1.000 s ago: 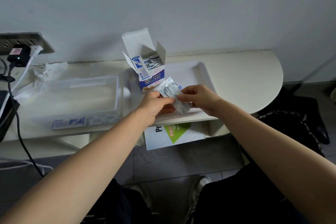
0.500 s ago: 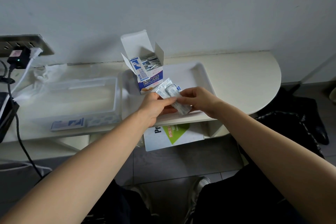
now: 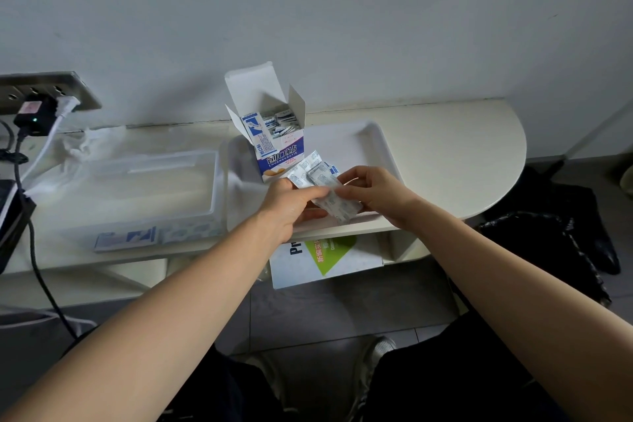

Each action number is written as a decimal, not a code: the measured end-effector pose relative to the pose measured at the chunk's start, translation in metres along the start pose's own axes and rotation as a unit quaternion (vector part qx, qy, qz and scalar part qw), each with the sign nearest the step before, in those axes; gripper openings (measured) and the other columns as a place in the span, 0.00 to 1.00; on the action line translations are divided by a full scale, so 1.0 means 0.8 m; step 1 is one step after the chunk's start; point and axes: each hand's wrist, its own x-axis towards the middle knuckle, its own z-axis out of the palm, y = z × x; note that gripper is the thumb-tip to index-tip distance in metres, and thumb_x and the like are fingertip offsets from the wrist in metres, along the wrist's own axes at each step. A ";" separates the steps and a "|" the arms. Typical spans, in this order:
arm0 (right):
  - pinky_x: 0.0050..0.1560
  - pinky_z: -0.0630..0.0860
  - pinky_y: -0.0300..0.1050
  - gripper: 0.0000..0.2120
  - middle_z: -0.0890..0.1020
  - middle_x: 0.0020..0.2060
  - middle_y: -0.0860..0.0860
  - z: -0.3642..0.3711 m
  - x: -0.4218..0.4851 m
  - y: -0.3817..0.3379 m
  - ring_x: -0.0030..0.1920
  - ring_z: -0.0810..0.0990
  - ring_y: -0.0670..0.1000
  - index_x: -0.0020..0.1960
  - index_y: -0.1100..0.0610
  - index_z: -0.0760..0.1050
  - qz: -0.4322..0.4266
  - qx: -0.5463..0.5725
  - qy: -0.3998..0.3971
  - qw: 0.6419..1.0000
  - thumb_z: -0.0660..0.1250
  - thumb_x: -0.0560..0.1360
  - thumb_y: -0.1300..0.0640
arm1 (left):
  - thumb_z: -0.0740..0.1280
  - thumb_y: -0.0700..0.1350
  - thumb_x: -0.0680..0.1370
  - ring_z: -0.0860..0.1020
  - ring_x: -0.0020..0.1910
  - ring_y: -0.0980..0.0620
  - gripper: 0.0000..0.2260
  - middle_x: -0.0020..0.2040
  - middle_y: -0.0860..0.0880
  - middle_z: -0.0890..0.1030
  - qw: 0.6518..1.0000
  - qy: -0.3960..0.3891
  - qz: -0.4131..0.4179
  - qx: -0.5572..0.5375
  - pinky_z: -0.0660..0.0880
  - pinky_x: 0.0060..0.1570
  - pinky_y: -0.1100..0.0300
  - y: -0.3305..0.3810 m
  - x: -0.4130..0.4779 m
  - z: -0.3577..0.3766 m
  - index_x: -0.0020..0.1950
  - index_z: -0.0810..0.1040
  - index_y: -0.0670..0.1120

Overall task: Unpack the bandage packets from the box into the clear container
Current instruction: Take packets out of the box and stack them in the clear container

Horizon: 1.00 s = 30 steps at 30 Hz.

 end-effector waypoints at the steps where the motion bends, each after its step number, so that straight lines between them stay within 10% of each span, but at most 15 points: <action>1: 0.45 0.79 0.45 0.04 0.83 0.45 0.58 -0.003 0.000 0.000 0.44 0.81 0.53 0.49 0.57 0.77 0.001 0.000 0.005 1.000 0.69 0.75 0.61 | 0.73 0.34 0.71 0.82 0.49 0.46 0.14 0.49 0.45 0.84 1.000 0.004 0.005 -0.001 0.81 0.47 0.51 0.001 0.001 0.002 0.52 0.79 0.47; 6: 0.43 0.78 0.44 0.02 0.81 0.43 0.56 -0.016 0.000 0.003 0.42 0.80 0.51 0.48 0.59 0.78 -0.016 -0.027 0.012 0.999 0.68 0.76 0.61 | 0.74 0.35 0.71 0.83 0.39 0.52 0.13 0.43 0.49 0.84 1.000 -0.016 0.007 -0.014 0.80 0.34 0.58 0.007 -0.002 0.013 0.48 0.78 0.50; 11: 0.50 0.78 0.52 0.02 0.80 0.41 0.56 -0.030 0.000 0.007 0.42 0.79 0.53 0.48 0.59 0.79 -0.029 0.006 0.047 0.998 0.68 0.76 0.62 | 0.72 0.35 0.72 0.83 0.43 0.48 0.11 0.45 0.47 0.84 0.999 -0.028 0.002 -0.020 0.81 0.40 0.54 0.006 -0.002 0.017 0.48 0.77 0.48; 22: 0.39 0.75 0.36 0.07 0.82 0.45 0.53 -0.022 0.000 0.002 0.42 0.79 0.48 0.54 0.57 0.78 -0.019 -0.046 -0.010 0.999 0.67 0.77 0.59 | 0.64 0.34 0.78 0.81 0.49 0.48 0.08 0.49 0.45 0.82 0.996 -0.075 0.036 -0.037 0.80 0.51 0.54 0.009 -0.003 0.024 0.53 0.76 0.46; 30: 0.47 0.77 0.38 0.10 0.84 0.48 0.57 -0.028 0.005 -0.008 0.46 0.81 0.48 0.56 0.61 0.80 -0.032 -0.078 -0.005 0.996 0.69 0.75 0.61 | 0.68 0.41 0.78 0.79 0.50 0.54 0.10 0.51 0.48 0.82 0.986 -0.036 0.109 0.124 0.73 0.49 0.63 0.009 0.002 0.025 0.59 0.79 0.45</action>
